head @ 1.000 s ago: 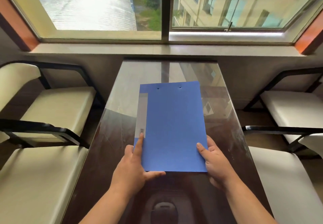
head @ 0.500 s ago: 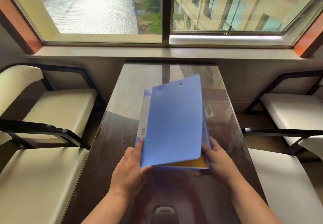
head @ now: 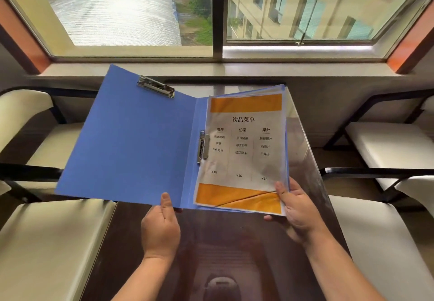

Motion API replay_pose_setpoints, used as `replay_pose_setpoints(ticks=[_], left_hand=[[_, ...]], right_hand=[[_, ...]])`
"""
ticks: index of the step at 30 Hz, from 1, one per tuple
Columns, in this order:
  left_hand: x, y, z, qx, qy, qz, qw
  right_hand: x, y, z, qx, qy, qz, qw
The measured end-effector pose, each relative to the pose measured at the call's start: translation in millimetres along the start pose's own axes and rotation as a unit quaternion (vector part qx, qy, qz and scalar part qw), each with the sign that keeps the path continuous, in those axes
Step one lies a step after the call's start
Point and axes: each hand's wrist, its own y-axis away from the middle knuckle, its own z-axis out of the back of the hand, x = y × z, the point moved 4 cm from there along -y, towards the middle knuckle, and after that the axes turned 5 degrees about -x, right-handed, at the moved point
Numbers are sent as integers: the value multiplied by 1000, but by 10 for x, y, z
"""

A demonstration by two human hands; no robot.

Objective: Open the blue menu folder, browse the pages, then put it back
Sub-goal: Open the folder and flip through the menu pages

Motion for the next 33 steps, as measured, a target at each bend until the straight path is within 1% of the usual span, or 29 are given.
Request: replay_pose_setpoints(ticks=[4, 8, 11, 13, 15, 16, 18, 21, 24, 31, 33], left_hand=[[93, 33, 34, 12, 13, 32, 999], [79, 66, 131, -4, -60, -17, 998], [-90, 137, 169, -25, -110, -101, 988], [-313, 197, 142, -35, -115, -201, 972], [-495, 256, 9, -7, -110, -284, 953], [-579, 281, -79, 23, -123, -300, 946], [-730, 331, -245, 83, -163, -294, 938], [-907, 397, -391, 122, -181, -266, 939], [-972, 403, -436, 124, -168, -259, 943], [-1035, 383, -449, 119, -128, -292, 940], [-1055, 390, -446, 120, -121, -284, 944]], right_hand=[[45, -9, -20, 2, -7, 4, 1000], [42, -17, -36, 8, -14, 5, 1000], [3, -19, -57, 6, -24, -1, 1000], [-33, -13, -81, 6, -26, -5, 1000], [-70, 4, -107, 7, -25, -9, 1000], [-90, 15, -122, 9, -25, -11, 1000], [-126, 37, -151, 16, -27, -13, 999], [-130, 66, -198, 29, -34, -10, 999], [-91, 83, -229, 40, -40, -5, 998], [-35, 81, -291, 45, -46, 10, 998], [-19, 82, -294, 46, -47, 12, 998]])
